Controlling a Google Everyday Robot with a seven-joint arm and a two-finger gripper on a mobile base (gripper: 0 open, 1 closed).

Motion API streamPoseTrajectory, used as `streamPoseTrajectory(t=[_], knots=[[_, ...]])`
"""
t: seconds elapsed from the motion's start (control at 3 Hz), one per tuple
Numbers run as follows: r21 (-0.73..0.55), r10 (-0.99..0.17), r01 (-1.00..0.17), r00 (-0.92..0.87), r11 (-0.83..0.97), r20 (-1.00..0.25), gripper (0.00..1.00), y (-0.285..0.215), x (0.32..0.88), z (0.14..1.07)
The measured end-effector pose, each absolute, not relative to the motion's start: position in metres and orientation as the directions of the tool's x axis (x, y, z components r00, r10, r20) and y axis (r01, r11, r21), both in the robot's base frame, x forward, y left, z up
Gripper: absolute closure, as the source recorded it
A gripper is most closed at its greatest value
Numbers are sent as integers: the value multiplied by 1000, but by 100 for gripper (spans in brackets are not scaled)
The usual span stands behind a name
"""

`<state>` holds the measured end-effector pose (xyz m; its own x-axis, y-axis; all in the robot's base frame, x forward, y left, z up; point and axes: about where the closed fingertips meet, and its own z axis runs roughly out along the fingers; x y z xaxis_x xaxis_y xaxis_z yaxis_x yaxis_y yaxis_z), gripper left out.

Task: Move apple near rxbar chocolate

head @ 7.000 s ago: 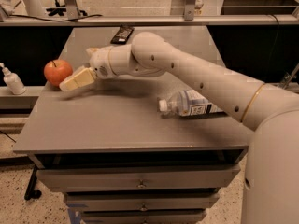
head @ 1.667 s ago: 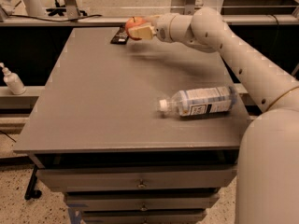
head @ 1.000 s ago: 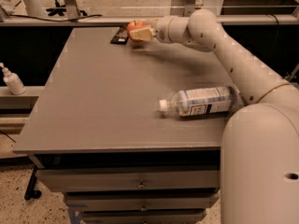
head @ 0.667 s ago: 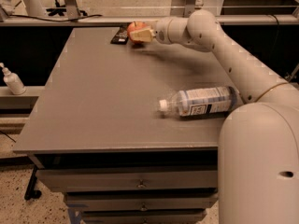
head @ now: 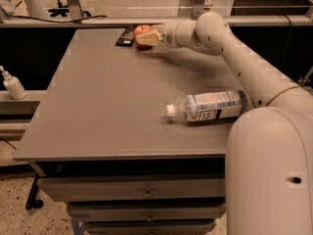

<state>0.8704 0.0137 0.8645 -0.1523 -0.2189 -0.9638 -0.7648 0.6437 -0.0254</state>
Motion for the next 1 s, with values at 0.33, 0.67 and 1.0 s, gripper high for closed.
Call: streamPoseTrajectory(t=[0.33,0.67,1.0], knots=[[-13,-219,-767,-167,641,-961,13,15,870,860],[-4,-218,-768,-177,640,-960,0,15,869,858],[2,-218,-776,-180,631,-959,0,18,867,858]])
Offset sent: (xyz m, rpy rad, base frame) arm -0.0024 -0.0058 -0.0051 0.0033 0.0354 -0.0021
